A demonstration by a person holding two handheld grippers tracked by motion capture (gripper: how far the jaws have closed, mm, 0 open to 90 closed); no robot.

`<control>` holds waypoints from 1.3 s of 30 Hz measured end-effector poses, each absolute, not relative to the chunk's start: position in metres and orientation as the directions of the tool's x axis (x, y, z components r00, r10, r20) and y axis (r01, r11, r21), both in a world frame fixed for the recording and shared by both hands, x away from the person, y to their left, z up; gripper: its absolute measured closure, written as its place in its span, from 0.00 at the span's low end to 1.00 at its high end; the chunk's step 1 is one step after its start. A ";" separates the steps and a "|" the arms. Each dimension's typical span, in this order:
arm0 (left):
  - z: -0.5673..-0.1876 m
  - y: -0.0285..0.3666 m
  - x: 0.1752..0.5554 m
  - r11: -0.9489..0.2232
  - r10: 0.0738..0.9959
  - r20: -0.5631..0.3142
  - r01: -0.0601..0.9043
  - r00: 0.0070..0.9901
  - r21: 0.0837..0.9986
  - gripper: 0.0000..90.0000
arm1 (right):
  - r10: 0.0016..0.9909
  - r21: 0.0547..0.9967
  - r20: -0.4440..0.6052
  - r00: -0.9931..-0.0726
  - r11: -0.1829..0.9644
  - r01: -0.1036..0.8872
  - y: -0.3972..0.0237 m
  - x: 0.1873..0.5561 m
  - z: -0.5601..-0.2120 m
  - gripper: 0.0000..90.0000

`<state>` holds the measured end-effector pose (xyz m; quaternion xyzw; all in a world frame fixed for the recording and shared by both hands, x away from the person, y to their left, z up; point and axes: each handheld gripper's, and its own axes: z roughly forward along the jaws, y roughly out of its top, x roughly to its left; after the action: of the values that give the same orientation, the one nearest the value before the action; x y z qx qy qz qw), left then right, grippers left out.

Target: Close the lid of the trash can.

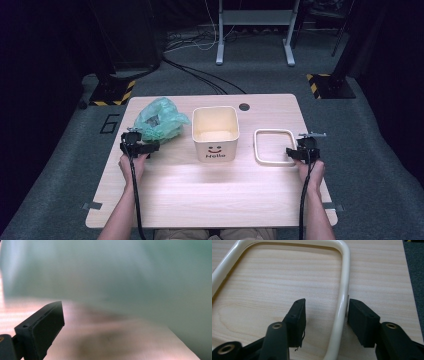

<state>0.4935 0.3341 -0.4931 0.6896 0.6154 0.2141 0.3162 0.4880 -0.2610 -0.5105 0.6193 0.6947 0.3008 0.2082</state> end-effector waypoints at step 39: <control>-0.530 0.286 0.397 -0.194 0.959 -0.007 0.675 0.283 0.712 0.00 | 0.993 0.711 0.119 -0.025 -0.067 0.700 -0.264 0.478 -0.505 0.89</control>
<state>0.3966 0.2863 -0.5304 0.7382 0.5534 0.2284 0.3108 0.4776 -0.2645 -0.5053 0.6587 0.6424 0.3158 0.2315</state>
